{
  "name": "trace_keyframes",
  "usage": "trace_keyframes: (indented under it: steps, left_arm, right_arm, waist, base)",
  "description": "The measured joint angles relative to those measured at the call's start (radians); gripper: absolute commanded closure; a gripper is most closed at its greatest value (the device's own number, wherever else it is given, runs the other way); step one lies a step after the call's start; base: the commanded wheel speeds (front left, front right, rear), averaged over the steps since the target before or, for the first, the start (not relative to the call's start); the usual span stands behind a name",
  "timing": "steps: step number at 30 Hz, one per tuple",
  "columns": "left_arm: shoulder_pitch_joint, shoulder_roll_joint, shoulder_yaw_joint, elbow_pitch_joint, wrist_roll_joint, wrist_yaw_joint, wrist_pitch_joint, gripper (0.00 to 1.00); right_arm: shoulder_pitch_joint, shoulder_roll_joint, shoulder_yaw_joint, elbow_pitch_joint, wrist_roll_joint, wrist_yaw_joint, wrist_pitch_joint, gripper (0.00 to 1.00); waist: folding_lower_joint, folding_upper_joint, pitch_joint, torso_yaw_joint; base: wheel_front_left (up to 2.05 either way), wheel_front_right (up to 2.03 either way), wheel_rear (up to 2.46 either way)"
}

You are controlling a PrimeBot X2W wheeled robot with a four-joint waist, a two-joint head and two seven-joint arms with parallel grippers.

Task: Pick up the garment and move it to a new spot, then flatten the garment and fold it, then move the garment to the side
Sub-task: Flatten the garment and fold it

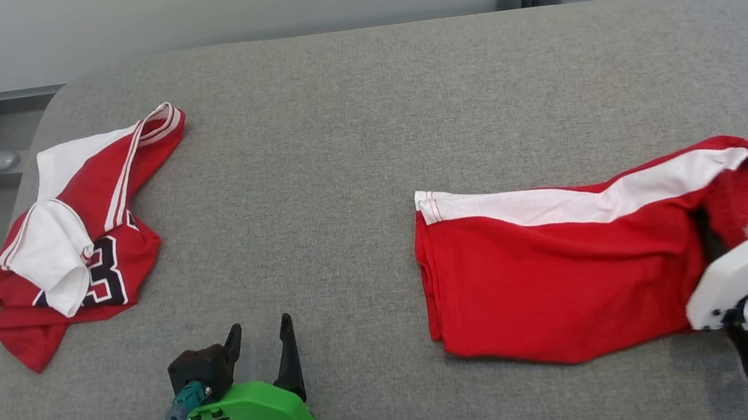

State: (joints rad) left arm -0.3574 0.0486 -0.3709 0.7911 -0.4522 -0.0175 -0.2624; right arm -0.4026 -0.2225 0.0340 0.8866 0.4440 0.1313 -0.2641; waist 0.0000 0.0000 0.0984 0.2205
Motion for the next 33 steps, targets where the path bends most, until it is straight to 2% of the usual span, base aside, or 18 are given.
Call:
trace_keyframes:
  steps: [5, 11, 14, 17, 18, 19, 20, 24, 27, 30, 31, 33]
  left_arm:
    - [0.007, 0.0, -0.021, -0.002, -0.004, -0.002, 0.0, 0.0]
    - [0.017, 0.0, -0.064, -0.005, -0.042, -0.004, 0.0, 0.0]
    - [0.018, -0.001, -0.087, -0.008, -0.057, -0.003, 0.0, 0.0]
    - [0.018, 0.0, -0.106, -0.006, -0.07, -0.001, 0.0, 0.0]
    - [0.018, 0.0, -0.109, -0.005, -0.073, 0.001, 0.0, 0.0]
    - [0.018, 0.0, -0.113, -0.004, -0.075, 0.002, 0.0, 0.0]
    - [0.018, 0.0, -0.114, -0.003, -0.076, 0.005, 0.0, 0.0]
    - [0.02, 0.0, -0.103, 0.002, -0.076, 0.015, 0.0, 0.0]
    - [0.031, 0.0, -0.079, 0.003, -0.075, 0.02, 0.0, 0.0]
    - [0.036, 0.0, -0.058, -0.009, -0.069, 0.025, 0.0, 0.0]
    - [0.036, 0.0, -0.054, -0.019, -0.06, 0.025, 0.0, 0.0]
    - [0.036, 0.0, -0.05, -0.027, -0.055, 0.024, 0.0, 0.0]
  right_arm:
    - [-0.011, 0.062, 0.21, -0.098, 0.057, -0.001, 0.0, 1.0]
    - [-0.025, 0.097, 0.47, -0.168, 0.153, -0.001, 0.027, 1.0]
    - [-0.056, 0.107, 0.548, -0.155, 0.174, -0.001, 0.032, 1.0]
    - [-0.083, 0.114, 0.573, -0.104, 0.194, -0.001, 0.023, 1.0]
    - [-0.096, 0.114, 0.574, -0.077, 0.198, -0.001, 0.02, 0.77]
    - [-0.106, 0.117, 0.578, -0.057, 0.2, -0.001, 0.018, 0.2]
    - [-0.112, 0.118, 0.581, -0.037, 0.209, -0.001, 0.016, 0.0]
    - [-0.13, 0.13, 0.571, -0.023, 0.226, -0.001, 0.007, 0.0]
    - [-0.134, 0.123, 0.533, -0.091, 0.231, -0.001, 0.002, 0.0]
    - [-0.116, 0.096, 0.44, -0.184, 0.218, 0.0, 0.001, 0.0]
    - [-0.081, 0.076, 0.361, -0.209, 0.202, 0.0, 0.001, 0.0]
    - [-0.041, 0.063, 0.3, -0.198, 0.187, -0.001, 0.001, 0.0]
  waist:
    - [0.0, 0.0, -0.013, -0.004]
    - [0.0, 0.0, -0.023, 0.013]
    - [0.0, 0.0, -0.023, 0.034]
    - [0.0, 0.0, -0.024, 0.062]
    - [0.0, 0.0, -0.023, 0.072]
    - [0.0, 0.0, -0.023, 0.082]
    - [0.0, 0.0, -0.023, 0.093]
    - [0.0, 0.0, -0.023, 0.121]
    - [0.0, 0.0, -0.025, 0.119]
    - [0.0, 0.0, -0.027, 0.101]
    - [0.0, 0.0, -0.027, 0.087]
    - [0.0, 0.0, -0.026, 0.074]
  base:
    - [0.0, 0.0, 0.0]
    - [0.0, 0.0, 0.0]
    - [0.0, 0.0, 0.0]
    - [0.0, 0.0, 0.0]
    - [0.0, 0.0, 0.0]
    - [0.0, 0.0, 0.0]
    - [0.0, 0.0, 0.0]
    - [0.0, 0.0, 0.0]
    - [0.0, 0.0, 0.0]
    - [0.0, 0.0, 0.0]
    - [0.0, 0.0, 0.0]
    - [0.0, 0.0, 0.0]
